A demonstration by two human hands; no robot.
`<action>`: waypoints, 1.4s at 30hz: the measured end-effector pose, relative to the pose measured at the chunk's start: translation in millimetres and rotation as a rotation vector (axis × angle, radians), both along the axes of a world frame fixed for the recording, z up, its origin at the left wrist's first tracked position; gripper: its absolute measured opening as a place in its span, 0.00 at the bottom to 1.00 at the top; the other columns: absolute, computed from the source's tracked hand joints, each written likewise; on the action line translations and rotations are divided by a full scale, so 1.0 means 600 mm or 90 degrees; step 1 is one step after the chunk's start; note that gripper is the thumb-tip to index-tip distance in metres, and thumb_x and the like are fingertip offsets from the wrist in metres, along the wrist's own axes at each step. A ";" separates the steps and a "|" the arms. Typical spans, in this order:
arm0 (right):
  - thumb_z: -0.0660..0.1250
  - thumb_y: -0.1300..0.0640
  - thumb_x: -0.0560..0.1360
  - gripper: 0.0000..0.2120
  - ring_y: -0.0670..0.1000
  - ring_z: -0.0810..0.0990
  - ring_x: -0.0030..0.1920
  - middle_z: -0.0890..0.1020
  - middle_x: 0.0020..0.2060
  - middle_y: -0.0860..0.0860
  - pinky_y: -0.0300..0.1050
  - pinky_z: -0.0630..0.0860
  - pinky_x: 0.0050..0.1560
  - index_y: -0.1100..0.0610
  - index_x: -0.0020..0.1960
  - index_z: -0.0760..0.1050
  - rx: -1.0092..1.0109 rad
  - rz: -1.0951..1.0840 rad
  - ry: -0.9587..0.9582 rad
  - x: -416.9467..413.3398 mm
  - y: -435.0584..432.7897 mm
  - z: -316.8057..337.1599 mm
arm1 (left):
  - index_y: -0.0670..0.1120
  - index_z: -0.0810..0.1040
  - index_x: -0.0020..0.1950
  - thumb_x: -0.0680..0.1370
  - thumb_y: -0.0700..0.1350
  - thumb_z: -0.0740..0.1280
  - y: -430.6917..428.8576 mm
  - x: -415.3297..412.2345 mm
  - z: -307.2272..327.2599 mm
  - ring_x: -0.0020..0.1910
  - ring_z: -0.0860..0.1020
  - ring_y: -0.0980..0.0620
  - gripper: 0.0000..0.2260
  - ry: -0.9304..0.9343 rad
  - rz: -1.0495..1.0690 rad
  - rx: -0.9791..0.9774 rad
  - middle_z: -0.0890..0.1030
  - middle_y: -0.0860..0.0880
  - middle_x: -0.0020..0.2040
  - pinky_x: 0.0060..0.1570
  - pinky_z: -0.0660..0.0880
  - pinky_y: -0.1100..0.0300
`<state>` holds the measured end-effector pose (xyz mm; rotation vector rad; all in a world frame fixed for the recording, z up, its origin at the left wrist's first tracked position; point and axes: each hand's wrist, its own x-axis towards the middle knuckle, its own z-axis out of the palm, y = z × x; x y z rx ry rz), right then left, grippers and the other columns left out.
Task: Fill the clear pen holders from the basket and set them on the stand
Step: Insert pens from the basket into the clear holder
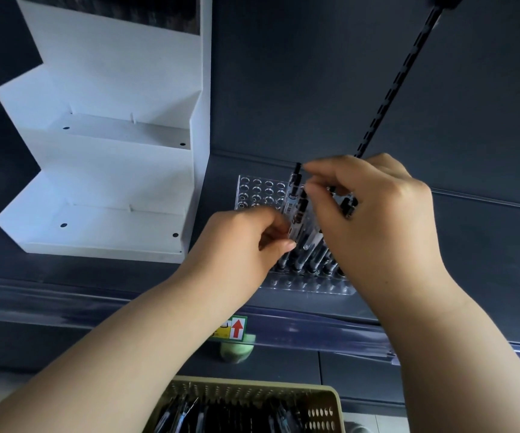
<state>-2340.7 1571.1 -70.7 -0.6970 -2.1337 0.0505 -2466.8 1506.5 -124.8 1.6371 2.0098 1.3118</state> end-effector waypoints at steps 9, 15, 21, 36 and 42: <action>0.69 0.61 0.72 0.07 0.55 0.79 0.41 0.81 0.35 0.52 0.49 0.78 0.38 0.60 0.49 0.82 0.035 0.016 -0.003 0.021 -0.026 0.006 | 0.48 0.81 0.50 0.73 0.45 0.71 -0.026 -0.005 -0.011 0.39 0.76 0.63 0.06 0.118 0.013 -0.015 0.79 0.57 0.42 0.41 0.72 0.73; 0.69 0.61 0.72 0.05 0.54 0.78 0.39 0.81 0.36 0.52 0.46 0.77 0.40 0.60 0.46 0.82 0.003 0.092 -0.094 0.063 -0.089 -0.043 | 0.40 0.81 0.51 0.72 0.37 0.71 -0.096 0.011 -0.011 0.45 0.80 0.44 0.08 0.291 -0.018 0.023 0.82 0.45 0.47 0.44 0.79 0.51; 0.71 0.64 0.71 0.03 0.57 0.78 0.40 0.81 0.35 0.55 0.54 0.78 0.38 0.61 0.45 0.82 -0.156 0.070 -0.216 0.106 -0.141 -0.112 | 0.40 0.81 0.53 0.73 0.38 0.70 -0.170 0.033 -0.059 0.50 0.79 0.45 0.09 0.386 -0.090 -0.052 0.81 0.45 0.50 0.48 0.78 0.52; 0.60 0.60 0.76 0.10 0.54 0.79 0.45 0.81 0.47 0.53 0.42 0.77 0.45 0.54 0.51 0.79 -0.627 -0.171 -0.543 0.159 -0.256 -0.304 | 0.49 0.71 0.66 0.78 0.37 0.57 -0.302 0.080 -0.273 0.63 0.72 0.47 0.18 0.205 0.033 -0.611 0.71 0.49 0.65 0.62 0.67 0.56; 0.59 0.64 0.76 0.13 0.53 0.77 0.53 0.78 0.54 0.54 0.41 0.75 0.50 0.56 0.56 0.78 -0.629 -0.236 -0.574 0.162 -0.249 -0.331 | 0.47 0.71 0.67 0.79 0.35 0.57 -0.296 0.071 -0.297 0.61 0.74 0.46 0.18 0.210 0.072 -0.703 0.74 0.46 0.62 0.60 0.71 0.57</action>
